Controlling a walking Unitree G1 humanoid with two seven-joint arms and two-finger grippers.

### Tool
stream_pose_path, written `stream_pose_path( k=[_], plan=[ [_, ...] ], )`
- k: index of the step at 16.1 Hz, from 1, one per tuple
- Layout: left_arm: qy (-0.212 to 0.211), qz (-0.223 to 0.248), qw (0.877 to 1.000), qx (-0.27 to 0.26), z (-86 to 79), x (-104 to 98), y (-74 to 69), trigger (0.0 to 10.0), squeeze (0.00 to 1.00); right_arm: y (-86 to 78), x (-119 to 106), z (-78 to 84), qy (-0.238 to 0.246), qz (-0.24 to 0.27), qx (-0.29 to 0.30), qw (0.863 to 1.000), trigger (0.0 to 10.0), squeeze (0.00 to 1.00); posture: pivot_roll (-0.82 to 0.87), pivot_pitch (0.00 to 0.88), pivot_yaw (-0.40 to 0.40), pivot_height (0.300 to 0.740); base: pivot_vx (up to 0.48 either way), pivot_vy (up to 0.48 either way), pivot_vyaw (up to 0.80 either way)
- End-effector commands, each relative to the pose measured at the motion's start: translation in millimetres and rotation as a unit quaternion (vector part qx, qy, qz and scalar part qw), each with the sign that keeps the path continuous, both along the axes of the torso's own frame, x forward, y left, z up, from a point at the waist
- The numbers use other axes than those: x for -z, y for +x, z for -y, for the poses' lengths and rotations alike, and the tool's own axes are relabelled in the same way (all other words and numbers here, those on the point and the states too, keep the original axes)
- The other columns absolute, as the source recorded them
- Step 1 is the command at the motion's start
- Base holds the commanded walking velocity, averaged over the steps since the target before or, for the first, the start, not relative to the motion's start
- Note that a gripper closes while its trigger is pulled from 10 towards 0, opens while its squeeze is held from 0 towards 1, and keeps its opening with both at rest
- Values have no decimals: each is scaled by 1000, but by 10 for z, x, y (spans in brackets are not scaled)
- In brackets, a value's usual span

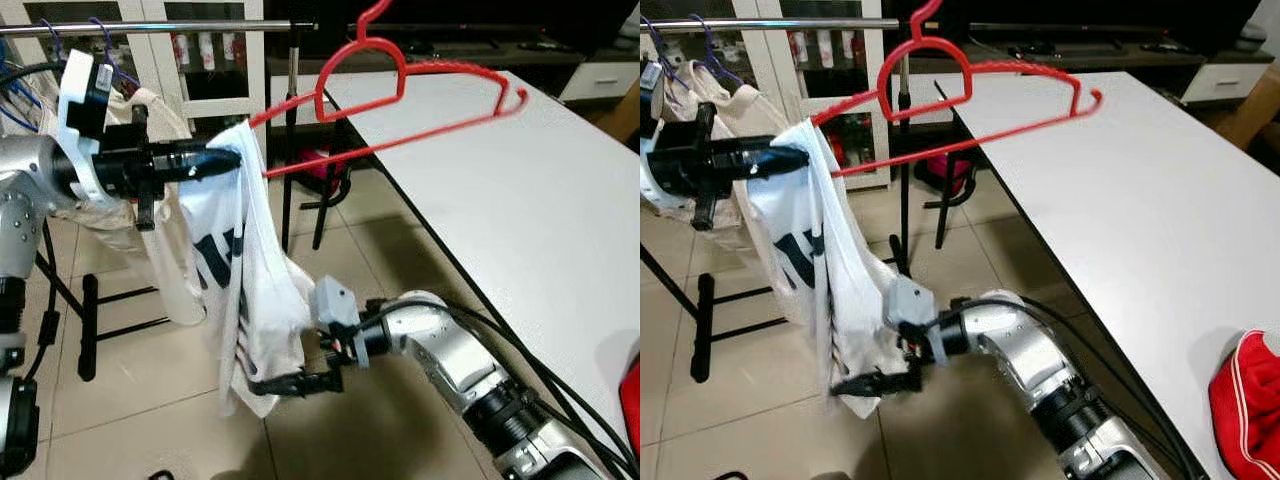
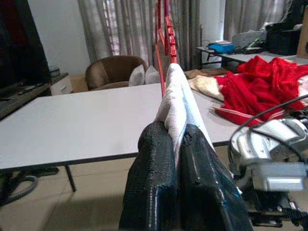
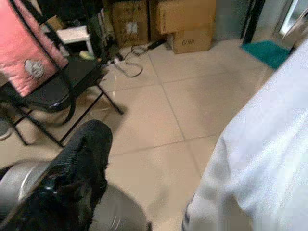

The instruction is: Hang hanger

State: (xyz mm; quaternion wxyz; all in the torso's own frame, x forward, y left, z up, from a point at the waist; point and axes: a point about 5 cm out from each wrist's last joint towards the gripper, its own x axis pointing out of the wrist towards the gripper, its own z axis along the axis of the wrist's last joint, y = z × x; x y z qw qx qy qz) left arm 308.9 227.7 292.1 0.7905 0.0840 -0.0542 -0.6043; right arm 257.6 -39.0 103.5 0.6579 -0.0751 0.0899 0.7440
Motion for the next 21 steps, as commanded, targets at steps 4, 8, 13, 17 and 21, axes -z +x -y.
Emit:
stream_pose_path(
  k=[4,8,13,17,21],
  plan=[
    [9,24,1000,-10,-48,-110,17,0,0,34,187,191,-41,-17,11,999,0,0,66,41,-67,740,0,0,0],
    [18,20,999,-19,-114,-62,2,0,0,82,363,400,-66,-29,54,996,0,0,63,39,-68,740,0,0,0],
    [53,9,998,-35,-183,88,-52,0,0,147,413,554,-75,-22,91,993,0,0,62,31,-72,740,0,0,0],
    [78,-16,994,-71,-280,419,-164,0,0,247,324,764,-70,6,142,987,0,0,47,10,-79,740,0,0,0],
    [88,-32,991,-96,-364,601,-345,0,0,360,218,1004,-62,37,209,975,0,0,44,0,-90,740,0,0,0]
  ],
)
